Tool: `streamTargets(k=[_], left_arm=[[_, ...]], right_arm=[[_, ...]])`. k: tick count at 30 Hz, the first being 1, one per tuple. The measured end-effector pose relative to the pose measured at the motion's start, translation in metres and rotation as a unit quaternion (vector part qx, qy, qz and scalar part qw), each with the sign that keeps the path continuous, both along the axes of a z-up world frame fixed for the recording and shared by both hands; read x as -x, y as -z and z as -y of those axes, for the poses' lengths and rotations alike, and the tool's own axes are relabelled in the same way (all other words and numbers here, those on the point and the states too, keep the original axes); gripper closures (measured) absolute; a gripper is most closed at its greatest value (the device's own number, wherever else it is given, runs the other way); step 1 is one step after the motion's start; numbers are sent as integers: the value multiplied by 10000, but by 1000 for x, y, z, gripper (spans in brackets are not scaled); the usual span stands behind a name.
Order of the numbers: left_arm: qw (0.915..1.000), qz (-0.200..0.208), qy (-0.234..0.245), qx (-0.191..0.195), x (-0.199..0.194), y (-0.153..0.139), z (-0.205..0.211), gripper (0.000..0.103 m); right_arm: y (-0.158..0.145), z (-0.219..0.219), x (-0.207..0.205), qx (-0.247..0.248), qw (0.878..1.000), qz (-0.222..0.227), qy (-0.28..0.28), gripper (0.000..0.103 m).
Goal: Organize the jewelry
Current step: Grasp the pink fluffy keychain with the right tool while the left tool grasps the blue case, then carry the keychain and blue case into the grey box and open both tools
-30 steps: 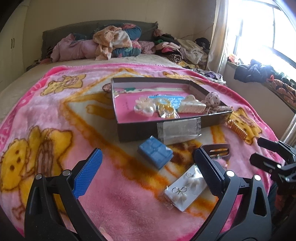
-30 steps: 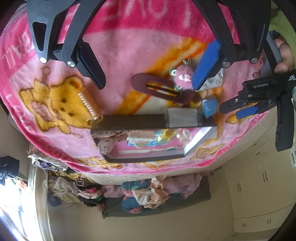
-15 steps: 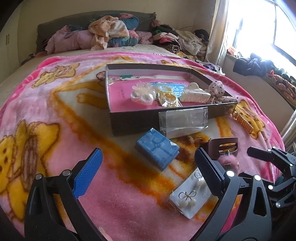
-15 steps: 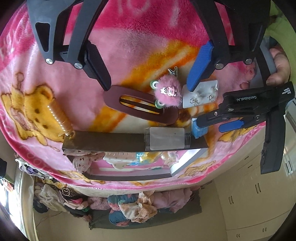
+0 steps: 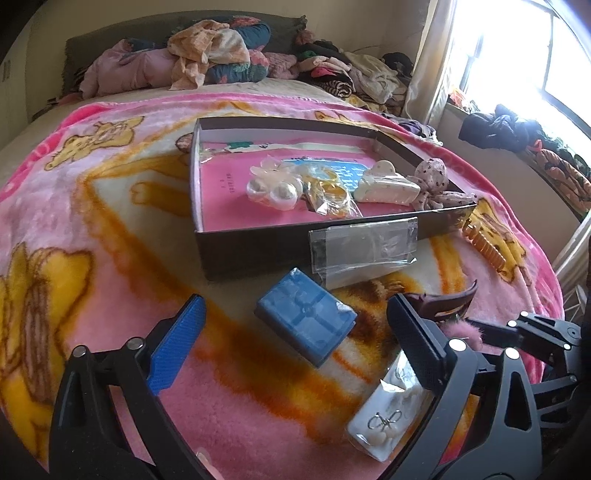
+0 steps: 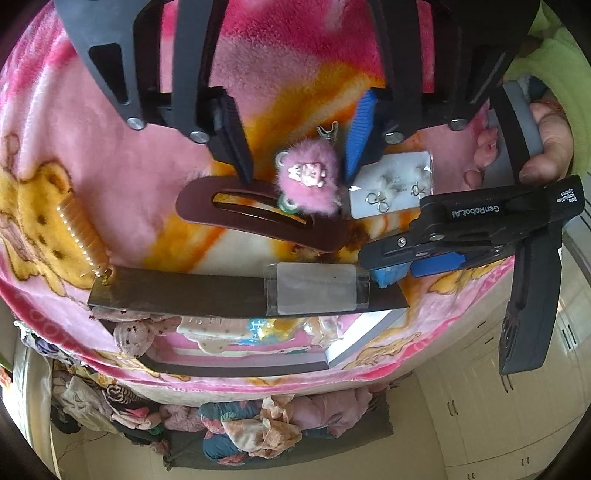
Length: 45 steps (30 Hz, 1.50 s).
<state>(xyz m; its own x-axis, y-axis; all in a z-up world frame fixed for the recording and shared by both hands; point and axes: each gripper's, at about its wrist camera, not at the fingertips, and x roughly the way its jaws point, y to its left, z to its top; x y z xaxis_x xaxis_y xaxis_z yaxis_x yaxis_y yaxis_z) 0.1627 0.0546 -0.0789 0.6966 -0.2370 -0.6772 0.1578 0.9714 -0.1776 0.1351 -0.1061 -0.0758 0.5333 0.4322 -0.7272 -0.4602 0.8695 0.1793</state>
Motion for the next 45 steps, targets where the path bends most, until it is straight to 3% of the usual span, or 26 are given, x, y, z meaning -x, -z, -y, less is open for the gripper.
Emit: streamTargets(k=[1, 5, 7, 9, 45], left_arm=[[10000, -14, 21, -10, -1, 1, 1, 21], [9999, -81, 78, -51, -3, 4, 4, 34], [9999, -99, 90, -70, -4, 5, 4, 51], [9999, -123, 83, -87, -4, 5, 4, 58], [9971, 447, 594, -143, 18, -45, 49, 58]], right_arm=[[1, -1, 0, -4, 10000, -14, -23, 70], [0, 3, 2, -80, 10000, -5, -30, 70], [-1, 6, 2, -149, 9999, -1, 14, 70], [-2, 10, 3, -208, 9998, -25, 51, 70], [-48, 64, 25, -340, 9950, 604, 721, 70]])
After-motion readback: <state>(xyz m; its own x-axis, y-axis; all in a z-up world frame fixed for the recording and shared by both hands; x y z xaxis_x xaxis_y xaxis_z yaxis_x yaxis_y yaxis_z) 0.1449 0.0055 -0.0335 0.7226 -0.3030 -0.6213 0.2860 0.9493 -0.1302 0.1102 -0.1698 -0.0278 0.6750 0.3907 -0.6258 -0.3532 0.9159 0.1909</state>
